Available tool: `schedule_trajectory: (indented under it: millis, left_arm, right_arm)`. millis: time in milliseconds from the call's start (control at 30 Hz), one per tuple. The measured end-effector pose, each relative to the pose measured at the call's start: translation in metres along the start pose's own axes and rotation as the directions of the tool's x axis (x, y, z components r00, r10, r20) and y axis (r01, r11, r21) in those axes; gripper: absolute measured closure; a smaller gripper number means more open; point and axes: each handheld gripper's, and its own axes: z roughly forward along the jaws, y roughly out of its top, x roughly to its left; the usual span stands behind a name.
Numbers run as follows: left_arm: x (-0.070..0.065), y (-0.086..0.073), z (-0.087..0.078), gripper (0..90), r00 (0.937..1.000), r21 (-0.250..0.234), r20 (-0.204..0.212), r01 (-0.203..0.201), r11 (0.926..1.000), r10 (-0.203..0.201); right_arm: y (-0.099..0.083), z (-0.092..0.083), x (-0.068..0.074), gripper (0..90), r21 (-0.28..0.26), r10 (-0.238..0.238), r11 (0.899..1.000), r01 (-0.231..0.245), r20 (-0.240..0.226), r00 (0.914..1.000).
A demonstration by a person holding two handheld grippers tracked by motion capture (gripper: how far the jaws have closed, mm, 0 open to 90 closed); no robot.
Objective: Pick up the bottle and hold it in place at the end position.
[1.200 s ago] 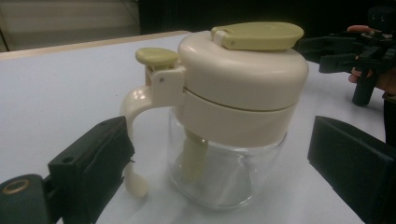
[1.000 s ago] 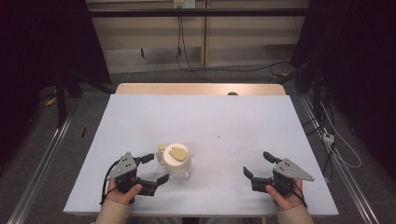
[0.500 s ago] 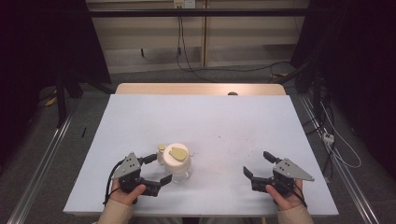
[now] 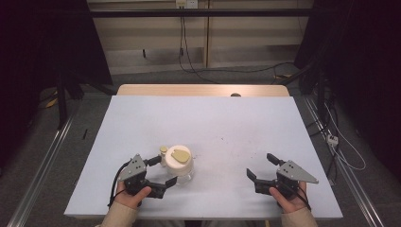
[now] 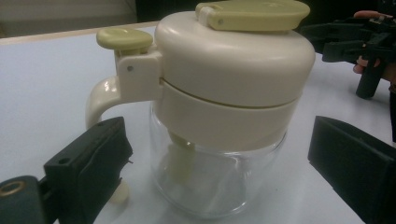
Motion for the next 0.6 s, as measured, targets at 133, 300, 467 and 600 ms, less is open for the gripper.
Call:
schedule_trajectory:
  millis: [133, 300, 467, 600]
  left_arm:
    - [-0.001, 0.0, 0.003, 4.6, 1.0, -0.001, -0.001, 0.007, 1.0, -0.007]
    - [-0.003, 0.0, 0.006, 4.5, 1.0, 0.003, -0.004, 0.006, 1.0, -0.006]
    - [-0.003, 0.0, 0.01, 4.4, 0.9997, 0.007, -0.021, 0.015, 0.9999, -0.015]
    - [-0.005, 0.0, 0.014, 4.4, 0.9993, 0.007, -0.032, 0.02, 0.9998, -0.019]
  right_arm:
    - [0.0, 0.0, 0.0, 6.4, 0.0, 0.0, 1.0, 0.0, 0.0, 1.0]
    - [0.0, 0.0, 0.0, 6.5, 0.001, 0.0, 1.0, 0.0, -0.001, 1.0]
    - [0.0, 0.0, 0.0, 6.5, 0.0, 0.001, 1.0, -0.001, -0.001, 1.0]
    - [0.0, 0.0, 0.0, 6.5, -0.001, 0.0, 1.0, 0.0, -0.002, 1.0]
